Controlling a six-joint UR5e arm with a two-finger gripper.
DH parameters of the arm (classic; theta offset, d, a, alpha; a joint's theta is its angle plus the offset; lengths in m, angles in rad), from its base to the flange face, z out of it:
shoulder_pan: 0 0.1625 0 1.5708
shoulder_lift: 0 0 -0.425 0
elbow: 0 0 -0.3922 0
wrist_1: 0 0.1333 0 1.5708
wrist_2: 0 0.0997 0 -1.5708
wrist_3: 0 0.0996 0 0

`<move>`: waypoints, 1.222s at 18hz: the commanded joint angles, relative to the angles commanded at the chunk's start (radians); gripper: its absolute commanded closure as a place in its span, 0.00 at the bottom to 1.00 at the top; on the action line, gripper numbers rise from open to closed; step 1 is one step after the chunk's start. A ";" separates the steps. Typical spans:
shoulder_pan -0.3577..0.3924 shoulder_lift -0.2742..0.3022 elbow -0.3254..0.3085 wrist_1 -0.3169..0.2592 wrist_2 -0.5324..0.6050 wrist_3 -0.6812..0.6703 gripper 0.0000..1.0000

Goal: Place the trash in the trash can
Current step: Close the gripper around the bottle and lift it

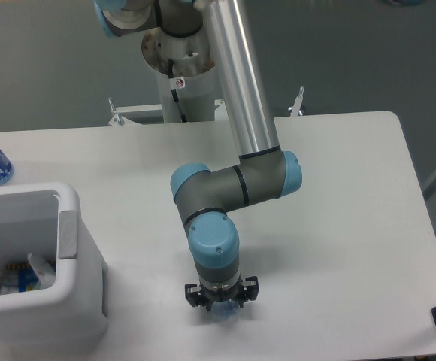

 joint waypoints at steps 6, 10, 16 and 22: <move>0.000 0.003 0.002 0.000 -0.002 0.002 0.36; 0.002 0.009 0.024 -0.002 -0.002 0.002 0.36; 0.005 0.057 0.038 -0.011 -0.003 0.003 0.45; 0.017 0.172 0.078 0.006 -0.047 0.000 0.45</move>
